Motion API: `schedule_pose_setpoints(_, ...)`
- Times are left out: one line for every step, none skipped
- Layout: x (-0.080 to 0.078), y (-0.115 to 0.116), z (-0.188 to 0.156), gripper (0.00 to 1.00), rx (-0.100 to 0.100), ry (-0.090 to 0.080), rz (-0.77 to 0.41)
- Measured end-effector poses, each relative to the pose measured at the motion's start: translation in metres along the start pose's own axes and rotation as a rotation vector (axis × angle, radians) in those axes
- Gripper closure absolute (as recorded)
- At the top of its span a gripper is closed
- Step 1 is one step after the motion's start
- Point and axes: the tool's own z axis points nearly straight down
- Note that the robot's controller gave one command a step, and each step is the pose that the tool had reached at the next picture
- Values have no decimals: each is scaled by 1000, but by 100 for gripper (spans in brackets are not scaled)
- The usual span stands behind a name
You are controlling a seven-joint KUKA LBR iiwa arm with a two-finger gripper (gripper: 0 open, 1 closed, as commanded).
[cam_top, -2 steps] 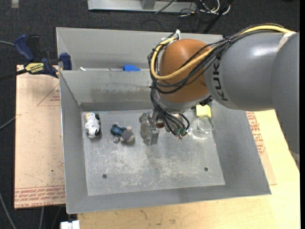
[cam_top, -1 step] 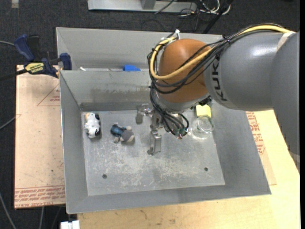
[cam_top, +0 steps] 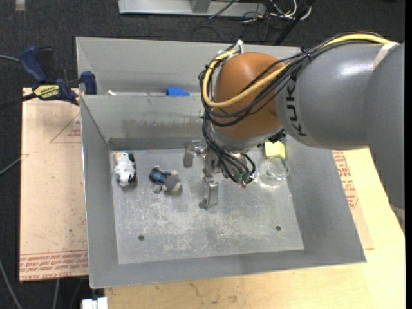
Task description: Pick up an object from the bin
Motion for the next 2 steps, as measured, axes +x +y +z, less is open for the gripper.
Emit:
schedule_pose_setpoints(-22, 10, 14, 0, 3, -8, -77)
schedule_pose_setpoints(-32, 24, 43, 0, -1, -2, -203)
